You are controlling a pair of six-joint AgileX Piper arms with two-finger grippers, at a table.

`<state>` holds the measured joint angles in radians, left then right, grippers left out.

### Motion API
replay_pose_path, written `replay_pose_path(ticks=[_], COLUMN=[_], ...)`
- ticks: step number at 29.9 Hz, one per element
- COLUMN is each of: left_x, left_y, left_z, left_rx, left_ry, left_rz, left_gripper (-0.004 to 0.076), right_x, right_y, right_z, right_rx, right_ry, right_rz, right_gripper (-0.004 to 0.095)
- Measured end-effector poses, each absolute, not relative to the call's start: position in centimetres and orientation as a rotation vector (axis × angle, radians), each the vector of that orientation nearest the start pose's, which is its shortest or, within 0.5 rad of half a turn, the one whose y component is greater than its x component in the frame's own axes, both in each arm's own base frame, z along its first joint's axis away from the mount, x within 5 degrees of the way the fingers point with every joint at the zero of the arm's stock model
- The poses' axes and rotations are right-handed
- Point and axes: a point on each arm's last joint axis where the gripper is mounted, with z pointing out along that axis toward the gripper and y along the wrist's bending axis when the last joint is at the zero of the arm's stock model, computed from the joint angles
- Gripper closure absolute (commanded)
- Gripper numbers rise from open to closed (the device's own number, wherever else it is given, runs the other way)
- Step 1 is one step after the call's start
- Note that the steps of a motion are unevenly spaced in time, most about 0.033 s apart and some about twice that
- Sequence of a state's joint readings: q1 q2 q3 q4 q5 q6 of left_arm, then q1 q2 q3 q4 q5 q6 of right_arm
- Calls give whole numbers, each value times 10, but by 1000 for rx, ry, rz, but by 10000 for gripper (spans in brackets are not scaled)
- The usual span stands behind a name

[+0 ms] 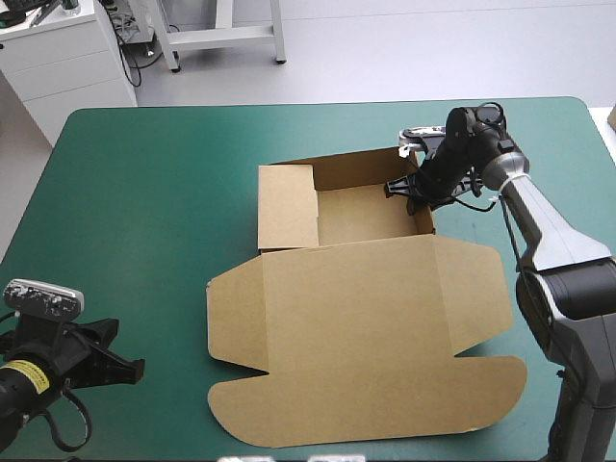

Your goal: Fold the box

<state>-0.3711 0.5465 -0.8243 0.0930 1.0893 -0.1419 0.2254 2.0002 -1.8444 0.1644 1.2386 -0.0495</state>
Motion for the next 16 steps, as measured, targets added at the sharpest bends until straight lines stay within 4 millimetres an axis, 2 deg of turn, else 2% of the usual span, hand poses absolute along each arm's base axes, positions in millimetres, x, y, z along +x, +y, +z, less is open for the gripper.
replay_pose_path(ticks=[3, 8, 10, 12, 16], left_x=[71, 71, 71, 71, 71], left_y=[-20, -20, -20, -20, -20], left_z=[353, 353, 353, 353, 353], left_rx=[269, 269, 269, 269, 269], left_ry=[2279, 2279, 2279, 2279, 2279], left_rz=[-149, -149, -149, -149, -149], left_gripper=[756, 756, 756, 756, 756], right_x=[414, 414, 414, 414, 415], right_y=[109, 111, 111, 112, 112], right_z=[282, 282, 282, 282, 284], right_rx=[-369, -375, -372, -371, -364], right_ry=[2854, 2849, 2848, 2848, 2843], right_rz=[264, 282, 295, 304, 306], right_gripper=[734, 276, 136, 51, 43])
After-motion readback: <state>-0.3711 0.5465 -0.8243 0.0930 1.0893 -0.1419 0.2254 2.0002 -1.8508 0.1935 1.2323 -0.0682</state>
